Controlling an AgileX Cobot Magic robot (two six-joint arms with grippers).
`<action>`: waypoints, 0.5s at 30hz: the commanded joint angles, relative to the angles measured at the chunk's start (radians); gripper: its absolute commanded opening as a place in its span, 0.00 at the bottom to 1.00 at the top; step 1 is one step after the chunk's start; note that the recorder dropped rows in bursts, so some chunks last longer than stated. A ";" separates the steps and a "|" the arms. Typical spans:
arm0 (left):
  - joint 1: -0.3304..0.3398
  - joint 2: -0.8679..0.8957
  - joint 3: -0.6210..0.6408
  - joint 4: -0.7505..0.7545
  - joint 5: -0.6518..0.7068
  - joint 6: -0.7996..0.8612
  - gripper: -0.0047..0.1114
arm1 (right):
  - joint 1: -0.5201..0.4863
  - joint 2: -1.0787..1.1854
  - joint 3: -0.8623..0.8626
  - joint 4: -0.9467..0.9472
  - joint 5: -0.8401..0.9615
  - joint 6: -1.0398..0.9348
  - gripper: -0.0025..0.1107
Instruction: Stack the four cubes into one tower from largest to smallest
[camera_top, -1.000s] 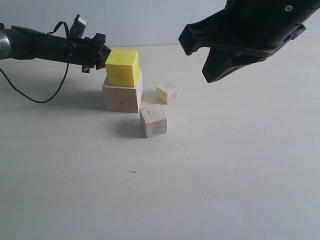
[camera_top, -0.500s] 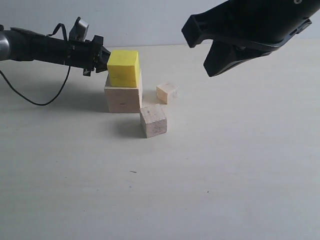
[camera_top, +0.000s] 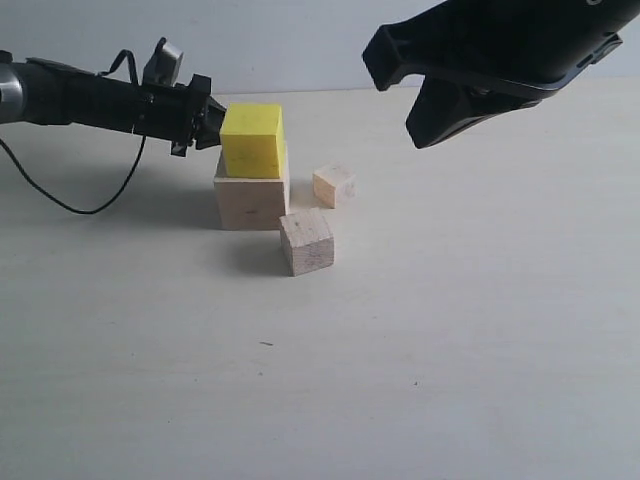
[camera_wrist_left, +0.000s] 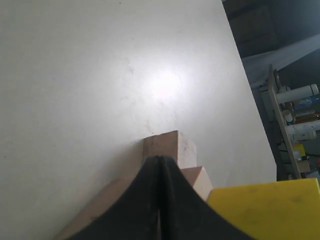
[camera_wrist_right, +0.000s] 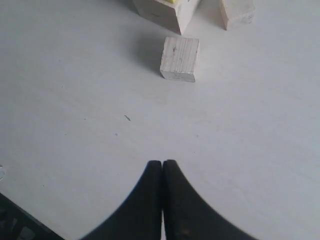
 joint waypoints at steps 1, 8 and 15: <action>-0.020 0.000 0.029 0.035 0.014 0.022 0.04 | 0.001 -0.008 0.001 -0.010 -0.015 0.000 0.02; -0.020 0.000 0.029 0.037 0.014 0.022 0.04 | 0.001 -0.008 0.001 -0.010 -0.019 0.000 0.02; -0.020 -0.002 0.041 0.037 0.014 0.019 0.04 | 0.001 -0.008 0.001 -0.012 -0.019 0.000 0.02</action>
